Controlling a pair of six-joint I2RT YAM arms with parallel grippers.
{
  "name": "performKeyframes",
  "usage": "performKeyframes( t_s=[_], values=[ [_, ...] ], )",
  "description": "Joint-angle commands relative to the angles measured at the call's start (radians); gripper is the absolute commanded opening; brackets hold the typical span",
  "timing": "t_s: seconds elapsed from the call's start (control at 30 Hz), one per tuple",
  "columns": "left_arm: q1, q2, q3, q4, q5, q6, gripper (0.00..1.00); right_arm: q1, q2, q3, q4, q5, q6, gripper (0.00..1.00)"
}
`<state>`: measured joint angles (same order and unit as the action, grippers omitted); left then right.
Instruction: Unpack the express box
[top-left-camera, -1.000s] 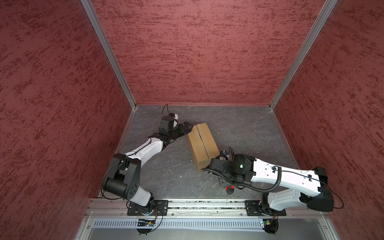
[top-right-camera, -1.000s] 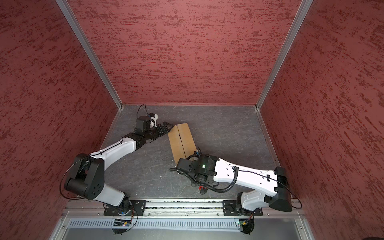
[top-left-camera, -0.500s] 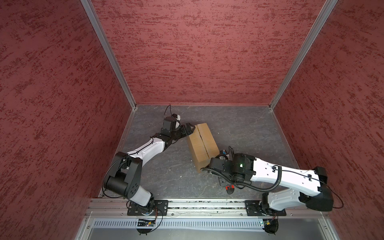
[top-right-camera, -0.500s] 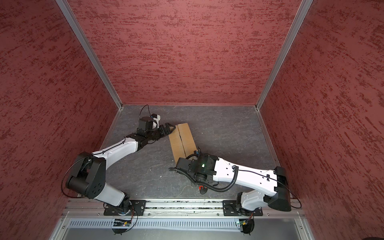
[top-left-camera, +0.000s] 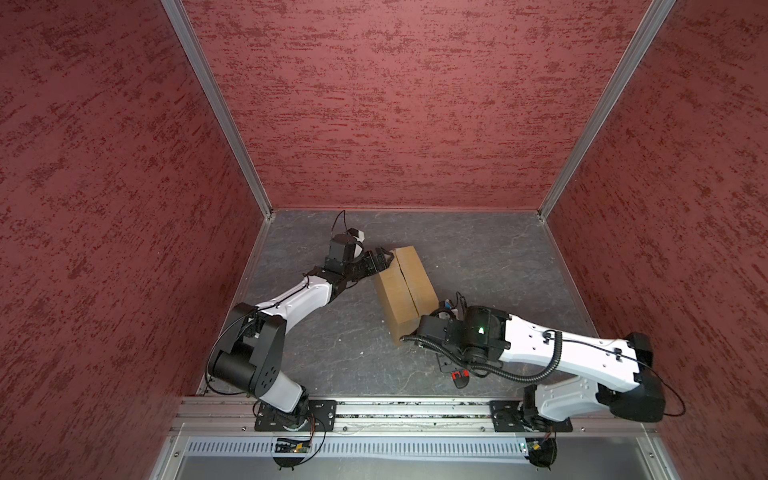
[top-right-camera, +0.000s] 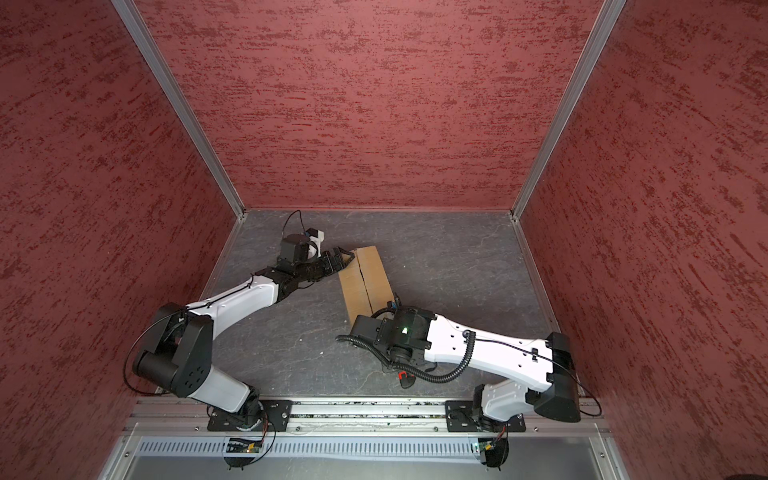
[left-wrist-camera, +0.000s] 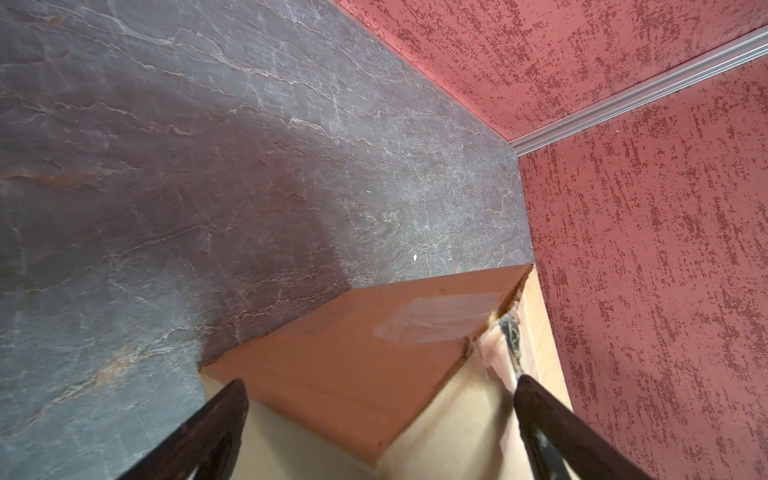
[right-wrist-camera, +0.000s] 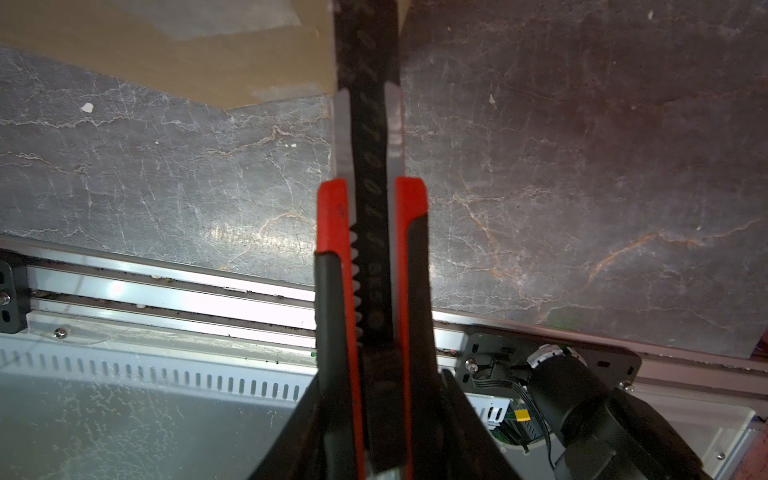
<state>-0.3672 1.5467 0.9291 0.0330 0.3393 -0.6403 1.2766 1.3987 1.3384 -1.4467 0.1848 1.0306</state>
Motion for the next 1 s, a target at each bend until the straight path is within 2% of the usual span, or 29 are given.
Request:
performKeyframes(
  t_s=[0.0,0.97],
  values=[
    [-0.009,0.007,-0.014,0.033,0.006,-0.007,1.0,0.008,0.005,0.04,-0.024,0.025,0.006,0.0],
    [-0.078,-0.01,-0.044,0.073,0.007,-0.054,1.0,0.007,0.112,0.123,-0.009,0.052,-0.062,0.0]
  ],
)
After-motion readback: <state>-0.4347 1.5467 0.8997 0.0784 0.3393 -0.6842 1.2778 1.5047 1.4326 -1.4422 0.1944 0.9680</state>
